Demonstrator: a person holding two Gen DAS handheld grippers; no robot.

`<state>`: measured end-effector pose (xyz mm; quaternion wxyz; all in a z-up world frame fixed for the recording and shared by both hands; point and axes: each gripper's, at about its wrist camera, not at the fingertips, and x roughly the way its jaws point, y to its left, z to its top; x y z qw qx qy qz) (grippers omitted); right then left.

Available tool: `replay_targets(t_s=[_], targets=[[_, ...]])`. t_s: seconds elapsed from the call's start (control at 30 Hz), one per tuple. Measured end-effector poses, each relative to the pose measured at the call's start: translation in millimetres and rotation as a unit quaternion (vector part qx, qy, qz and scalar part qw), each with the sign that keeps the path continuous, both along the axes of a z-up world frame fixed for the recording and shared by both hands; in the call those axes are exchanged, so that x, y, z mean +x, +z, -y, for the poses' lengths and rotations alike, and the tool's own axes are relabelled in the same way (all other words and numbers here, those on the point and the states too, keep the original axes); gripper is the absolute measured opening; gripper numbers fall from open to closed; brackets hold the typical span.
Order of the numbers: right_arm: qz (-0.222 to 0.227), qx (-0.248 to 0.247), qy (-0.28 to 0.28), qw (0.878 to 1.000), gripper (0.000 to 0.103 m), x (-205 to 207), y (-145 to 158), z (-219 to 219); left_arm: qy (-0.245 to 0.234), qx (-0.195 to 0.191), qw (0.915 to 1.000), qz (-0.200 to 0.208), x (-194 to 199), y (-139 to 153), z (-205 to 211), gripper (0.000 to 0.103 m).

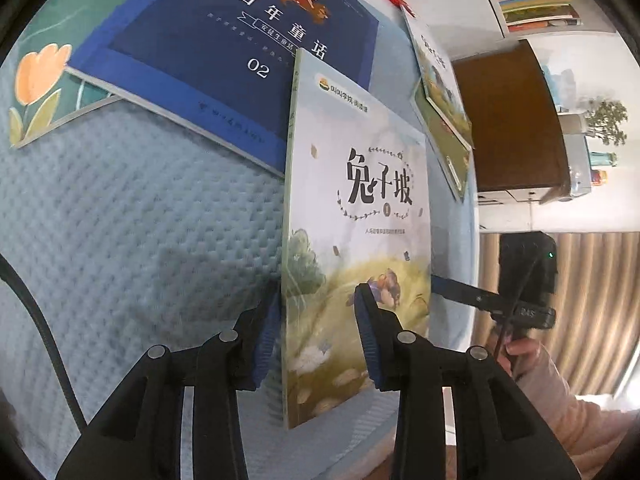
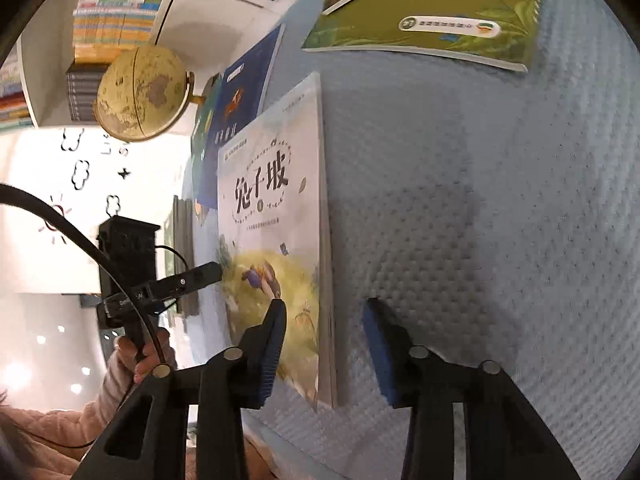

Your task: Organize books

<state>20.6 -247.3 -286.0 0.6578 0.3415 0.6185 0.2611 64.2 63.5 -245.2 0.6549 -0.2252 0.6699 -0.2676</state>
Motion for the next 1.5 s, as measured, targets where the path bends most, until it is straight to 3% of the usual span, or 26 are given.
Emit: replay_targets(t_s=[0.23, 0.53, 0.8, 0.9, 1.0, 1.1, 1.17, 1.27, 1.4, 1.5], targets=[[0.027, -0.02, 0.049, 0.998, 0.037, 34.9, 6.6, -24.8, -0.016, 0.019, 0.9997, -0.001, 10.6, 1.6, 6.9, 0.025], [0.045, -0.025, 0.063, 0.997, 0.037, 55.9, 6.8, -37.1, 0.004, 0.032, 0.9991, -0.027, 25.7, -1.7, 4.2, 0.021], [0.037, 0.021, 0.054, 0.998, 0.041, 73.5, -1.0, -34.6, 0.018, 0.056, 0.9973, -0.045, 29.5, -1.8, 10.0, 0.02], [0.013, 0.043, 0.126, 0.991, 0.04, 66.2, 2.9, -44.5, 0.019, 0.063, 0.9971, -0.039, 26.3, 0.4, 8.6, 0.02], [0.015, 0.021, 0.17, 0.985, 0.033, 48.4, 2.8, -55.4, 0.02, 0.069, 0.9968, -0.035, 25.8, 1.5, 14.6, 0.021], [-0.002, 0.012, 0.097, 0.995, 0.014, 51.7, -7.3, -40.9, 0.029, 0.065, 0.9965, -0.045, 27.9, 0.3, 16.1, 0.021], [0.007, -0.005, 0.084, 0.996, 0.012, 53.8, -4.1, -40.2, 0.037, 0.069, 0.9953, -0.057, 27.3, 1.2, 10.9, 0.022], [0.031, -0.028, 0.112, 0.993, 0.011, 52.9, 6.3, -52.7, 0.035, 0.11, 0.9916, -0.06, 26.9, 7.8, 10.0, 0.024], [0.041, -0.017, 0.108, 0.993, 0.008, 51.8, 16.1, -58.3, 0.027, 0.167, 0.9837, -0.059, 23.6, 13.2, 9.0, 0.028], [0.051, -0.016, 0.103, 0.993, 0.007, 49.9, 22.0, -59.6, 0.032, 0.176, 0.9822, -0.058, 21.5, 14.5, 6.5, 0.027]])
